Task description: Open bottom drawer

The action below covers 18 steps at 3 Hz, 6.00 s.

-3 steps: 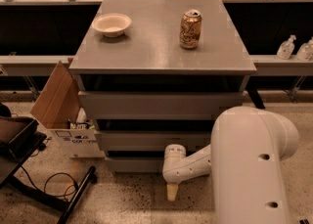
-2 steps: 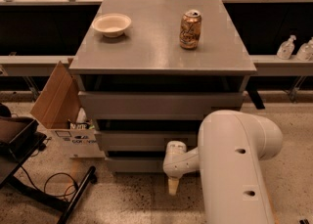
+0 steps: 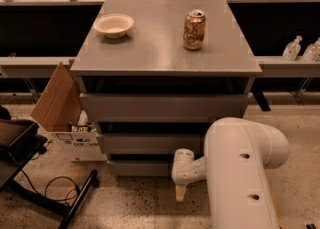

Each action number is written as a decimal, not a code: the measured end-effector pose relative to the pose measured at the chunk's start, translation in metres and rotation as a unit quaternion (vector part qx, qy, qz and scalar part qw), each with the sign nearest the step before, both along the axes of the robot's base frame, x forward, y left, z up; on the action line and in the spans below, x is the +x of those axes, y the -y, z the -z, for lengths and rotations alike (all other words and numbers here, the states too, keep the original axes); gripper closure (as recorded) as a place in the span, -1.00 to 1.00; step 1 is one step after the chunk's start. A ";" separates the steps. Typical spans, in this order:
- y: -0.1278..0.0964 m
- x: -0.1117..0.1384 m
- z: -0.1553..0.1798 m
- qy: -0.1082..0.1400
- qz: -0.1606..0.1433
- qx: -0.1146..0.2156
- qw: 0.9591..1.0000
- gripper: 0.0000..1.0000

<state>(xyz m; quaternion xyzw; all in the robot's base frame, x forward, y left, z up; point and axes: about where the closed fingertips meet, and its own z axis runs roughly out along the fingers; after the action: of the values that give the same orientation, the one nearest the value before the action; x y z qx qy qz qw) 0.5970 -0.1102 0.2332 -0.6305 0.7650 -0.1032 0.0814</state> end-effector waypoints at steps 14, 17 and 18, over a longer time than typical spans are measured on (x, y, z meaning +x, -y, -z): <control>0.022 0.003 0.010 0.018 -0.047 0.020 0.999 -0.85; 0.043 0.037 0.064 0.023 -0.020 0.064 0.997 0.55; 0.051 0.017 0.087 -0.004 -0.005 0.068 0.998 1.00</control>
Offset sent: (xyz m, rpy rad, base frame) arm 0.0441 -0.0065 -0.0216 0.0137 -0.1463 0.1742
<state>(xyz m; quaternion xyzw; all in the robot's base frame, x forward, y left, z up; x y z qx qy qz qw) 0.6143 -0.1607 0.1464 -0.6276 0.7674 -0.0483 0.1216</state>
